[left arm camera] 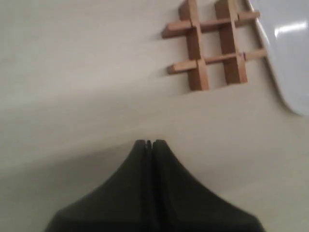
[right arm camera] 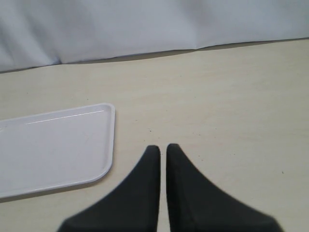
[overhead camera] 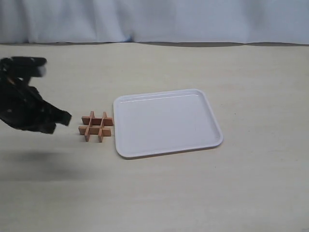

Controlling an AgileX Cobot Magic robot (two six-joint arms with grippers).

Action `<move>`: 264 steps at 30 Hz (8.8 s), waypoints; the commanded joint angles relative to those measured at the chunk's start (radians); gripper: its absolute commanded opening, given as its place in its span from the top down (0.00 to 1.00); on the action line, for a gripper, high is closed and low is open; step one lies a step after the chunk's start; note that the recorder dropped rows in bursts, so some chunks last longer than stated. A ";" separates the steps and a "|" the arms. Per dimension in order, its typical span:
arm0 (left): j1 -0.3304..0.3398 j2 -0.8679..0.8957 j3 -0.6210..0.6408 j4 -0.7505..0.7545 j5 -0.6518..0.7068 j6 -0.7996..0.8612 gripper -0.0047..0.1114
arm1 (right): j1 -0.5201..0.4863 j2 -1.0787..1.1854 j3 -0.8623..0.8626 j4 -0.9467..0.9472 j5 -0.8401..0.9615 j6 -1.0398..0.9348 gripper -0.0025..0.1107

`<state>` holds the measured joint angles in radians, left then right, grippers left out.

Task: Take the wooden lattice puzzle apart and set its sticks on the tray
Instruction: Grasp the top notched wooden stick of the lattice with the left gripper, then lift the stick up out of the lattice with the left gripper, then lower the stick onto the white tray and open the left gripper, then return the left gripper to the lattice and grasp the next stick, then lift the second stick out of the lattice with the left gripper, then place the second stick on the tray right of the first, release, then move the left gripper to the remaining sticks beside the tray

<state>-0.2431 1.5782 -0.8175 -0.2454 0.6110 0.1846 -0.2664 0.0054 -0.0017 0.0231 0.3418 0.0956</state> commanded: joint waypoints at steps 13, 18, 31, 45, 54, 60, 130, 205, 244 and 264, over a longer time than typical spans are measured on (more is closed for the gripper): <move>-0.270 0.159 -0.142 0.373 0.118 -0.427 0.96 | 0.001 -0.005 0.002 -0.005 0.000 -0.006 0.94; -0.270 0.189 -0.142 0.354 0.084 -0.427 0.87 | 0.001 -0.005 0.002 -0.005 0.000 -0.006 0.94; -0.270 0.280 -0.142 0.339 -0.079 -0.535 0.61 | 0.001 -0.005 0.002 -0.005 0.000 -0.006 0.94; -0.268 0.300 -0.142 0.491 -0.135 -0.717 0.63 | 0.001 -0.005 0.002 -0.005 0.000 -0.006 0.94; -0.268 0.300 -0.142 0.448 -0.153 -0.717 0.70 | 0.001 -0.005 0.002 -0.005 0.000 -0.006 0.94; -0.268 0.300 -0.121 0.451 -0.178 -0.714 0.83 | 0.001 -0.005 0.002 -0.005 0.000 -0.006 0.94; -0.361 0.147 -0.160 0.451 0.030 -0.503 0.46 | 0.001 -0.005 0.002 -0.005 0.000 -0.006 0.94; -0.318 0.025 -0.012 0.453 -0.412 -0.602 0.96 | 0.001 -0.005 0.002 -0.005 0.000 -0.006 0.94; -0.590 0.503 -0.587 0.411 -0.120 -0.555 0.43 | 0.001 -0.005 0.002 -0.005 0.000 -0.006 0.94; -0.356 0.207 -0.301 0.646 0.221 -0.509 0.43 | 0.001 -0.005 0.002 -0.005 0.000 -0.006 0.94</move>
<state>-0.6181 1.7969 -1.1645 0.4042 0.8871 -0.3422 -0.2664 0.0054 -0.0017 0.0231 0.3418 0.0938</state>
